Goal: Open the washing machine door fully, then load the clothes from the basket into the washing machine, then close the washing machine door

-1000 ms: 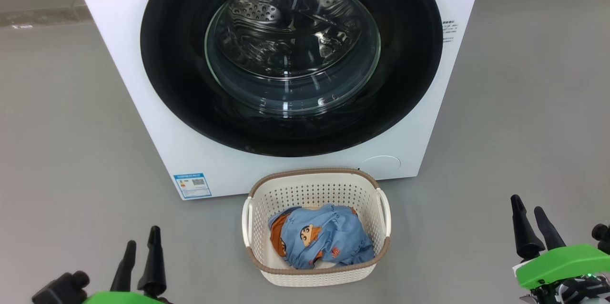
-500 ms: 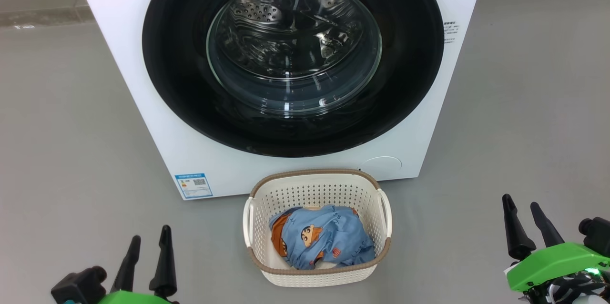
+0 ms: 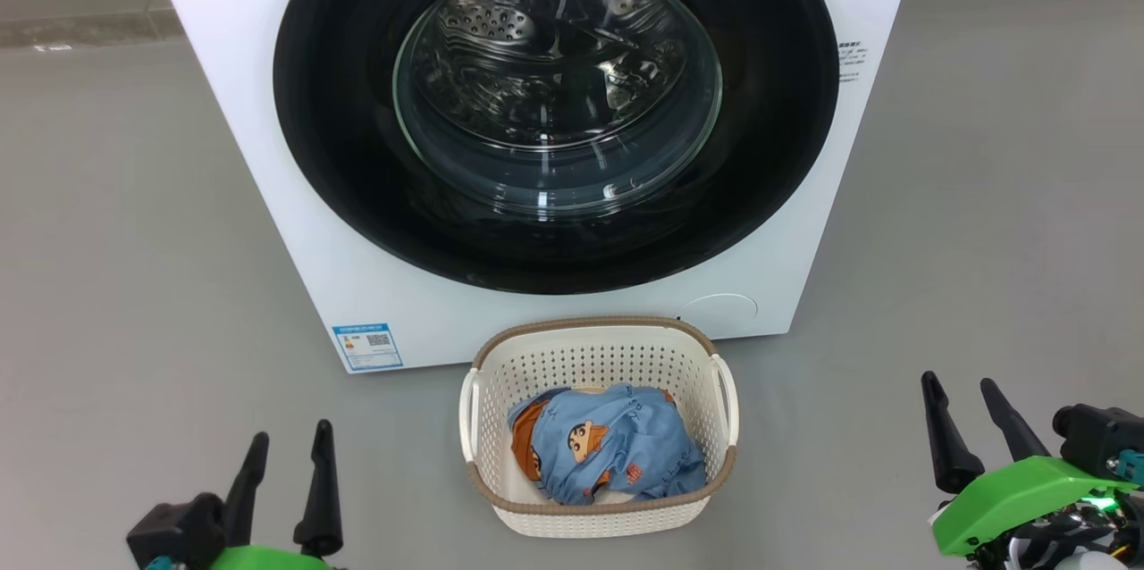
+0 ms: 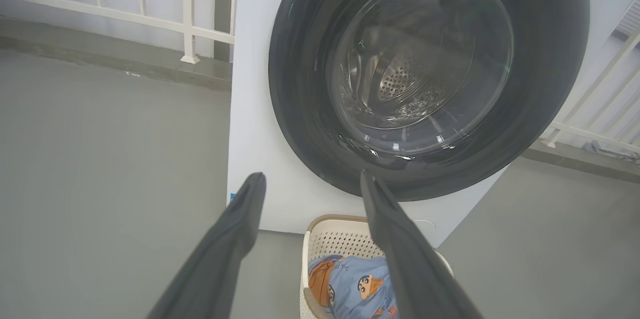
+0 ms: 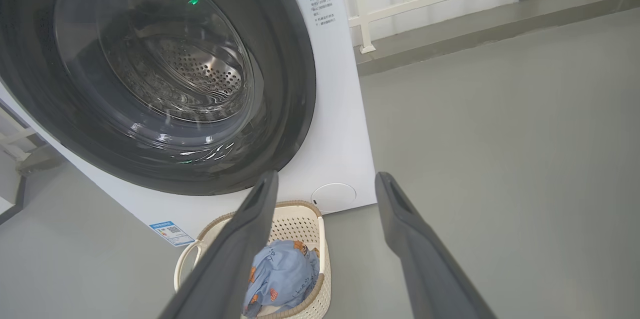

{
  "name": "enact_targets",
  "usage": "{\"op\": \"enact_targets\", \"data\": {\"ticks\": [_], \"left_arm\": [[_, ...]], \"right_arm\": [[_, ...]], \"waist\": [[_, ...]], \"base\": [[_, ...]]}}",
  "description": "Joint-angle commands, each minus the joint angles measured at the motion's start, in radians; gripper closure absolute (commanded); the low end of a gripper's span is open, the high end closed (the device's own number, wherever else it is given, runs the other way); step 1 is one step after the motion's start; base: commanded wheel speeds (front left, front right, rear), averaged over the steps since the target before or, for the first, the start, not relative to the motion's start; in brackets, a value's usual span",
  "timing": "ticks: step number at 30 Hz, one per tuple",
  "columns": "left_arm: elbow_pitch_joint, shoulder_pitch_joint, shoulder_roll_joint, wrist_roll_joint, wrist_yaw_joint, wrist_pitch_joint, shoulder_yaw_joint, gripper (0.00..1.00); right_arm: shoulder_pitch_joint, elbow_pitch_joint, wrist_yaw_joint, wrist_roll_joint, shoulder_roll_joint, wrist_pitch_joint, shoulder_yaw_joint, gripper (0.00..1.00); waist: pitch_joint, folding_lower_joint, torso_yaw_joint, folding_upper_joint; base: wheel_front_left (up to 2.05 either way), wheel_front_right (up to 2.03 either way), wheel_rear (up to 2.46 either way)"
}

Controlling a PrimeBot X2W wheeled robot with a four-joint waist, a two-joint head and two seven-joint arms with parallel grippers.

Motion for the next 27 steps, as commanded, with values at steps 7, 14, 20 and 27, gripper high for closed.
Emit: {"op": "enact_targets", "data": {"ticks": [7,14,20,27], "left_arm": [[-0.001,-0.057,0.016,0.095,0.002,-0.034,0.020,0.00],[0.015,-0.067,0.015,0.169,0.003,-0.055,0.020,0.00],[0.022,-0.072,0.015,0.225,0.004,-0.070,0.017,0.00],[0.043,-0.084,0.014,0.303,0.008,-0.090,0.013,0.00]], "right_arm": [[-0.040,-0.031,0.005,-0.103,-0.019,-0.014,0.027,0.00],[-0.044,-0.034,0.005,-0.190,-0.023,-0.026,0.029,0.00],[-0.044,-0.038,0.006,-0.253,-0.023,-0.038,0.023,0.00],[-0.035,-0.052,0.006,-0.346,-0.009,-0.045,0.007,0.00]], "waist": [[0.001,0.0000,0.001,0.0000],[0.002,0.0000,0.001,0.0000],[0.001,0.0000,0.001,0.0000],[0.000,0.0000,0.003,0.0000]], "base": [[0.00,0.00,0.00],[0.00,0.00,0.00],[0.00,0.00,0.00],[0.00,0.00,0.00]]}}
